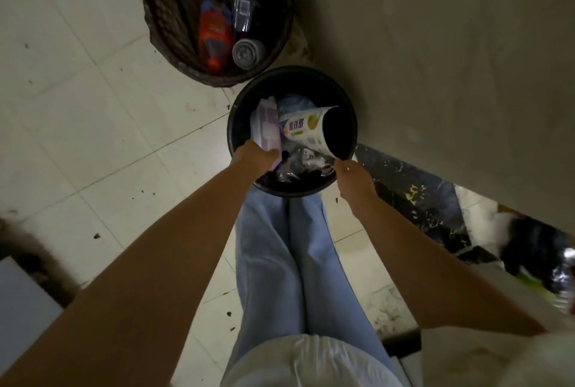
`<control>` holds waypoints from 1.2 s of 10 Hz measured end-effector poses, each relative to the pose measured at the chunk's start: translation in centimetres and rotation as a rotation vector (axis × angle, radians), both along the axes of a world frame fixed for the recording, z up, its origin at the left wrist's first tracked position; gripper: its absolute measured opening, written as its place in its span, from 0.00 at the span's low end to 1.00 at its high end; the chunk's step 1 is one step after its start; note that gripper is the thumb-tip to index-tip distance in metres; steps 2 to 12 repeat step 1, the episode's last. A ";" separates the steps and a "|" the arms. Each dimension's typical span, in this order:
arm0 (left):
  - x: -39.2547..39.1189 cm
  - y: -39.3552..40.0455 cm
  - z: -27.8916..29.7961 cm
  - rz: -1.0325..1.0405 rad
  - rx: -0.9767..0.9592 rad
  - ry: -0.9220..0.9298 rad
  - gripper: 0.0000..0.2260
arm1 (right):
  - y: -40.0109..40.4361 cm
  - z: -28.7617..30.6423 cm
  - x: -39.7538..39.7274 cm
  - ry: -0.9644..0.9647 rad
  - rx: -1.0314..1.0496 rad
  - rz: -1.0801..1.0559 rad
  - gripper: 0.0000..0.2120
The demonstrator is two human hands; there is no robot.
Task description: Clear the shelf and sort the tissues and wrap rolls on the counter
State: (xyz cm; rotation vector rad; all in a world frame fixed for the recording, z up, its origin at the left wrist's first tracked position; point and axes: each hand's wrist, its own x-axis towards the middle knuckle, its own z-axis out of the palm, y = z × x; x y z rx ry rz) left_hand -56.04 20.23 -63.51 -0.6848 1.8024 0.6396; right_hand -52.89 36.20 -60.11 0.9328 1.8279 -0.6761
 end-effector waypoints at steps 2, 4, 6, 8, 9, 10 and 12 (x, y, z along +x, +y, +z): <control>0.3 0.2 3.2 -0.118 0.006 0.020 0.23 | -0.1 3.1 -0.4 0.062 0.030 0.074 0.20; 0.3 0.2 3.2 -0.118 0.006 0.020 0.23 | -0.1 3.1 -0.4 0.062 0.030 0.074 0.20; 0.3 0.2 3.2 -0.118 0.006 0.020 0.23 | -0.1 3.1 -0.4 0.062 0.030 0.074 0.20; 0.3 0.2 3.2 -0.118 0.006 0.020 0.23 | -0.1 3.1 -0.4 0.062 0.030 0.074 0.20; 0.3 0.2 3.2 -0.118 0.006 0.020 0.23 | -0.1 3.1 -0.4 0.062 0.030 0.074 0.20; 0.3 0.2 3.2 -0.118 0.006 0.020 0.23 | -0.1 3.1 -0.4 0.062 0.030 0.074 0.20; 0.3 0.2 3.2 -0.118 0.006 0.020 0.23 | -0.1 3.1 -0.4 0.062 0.030 0.074 0.20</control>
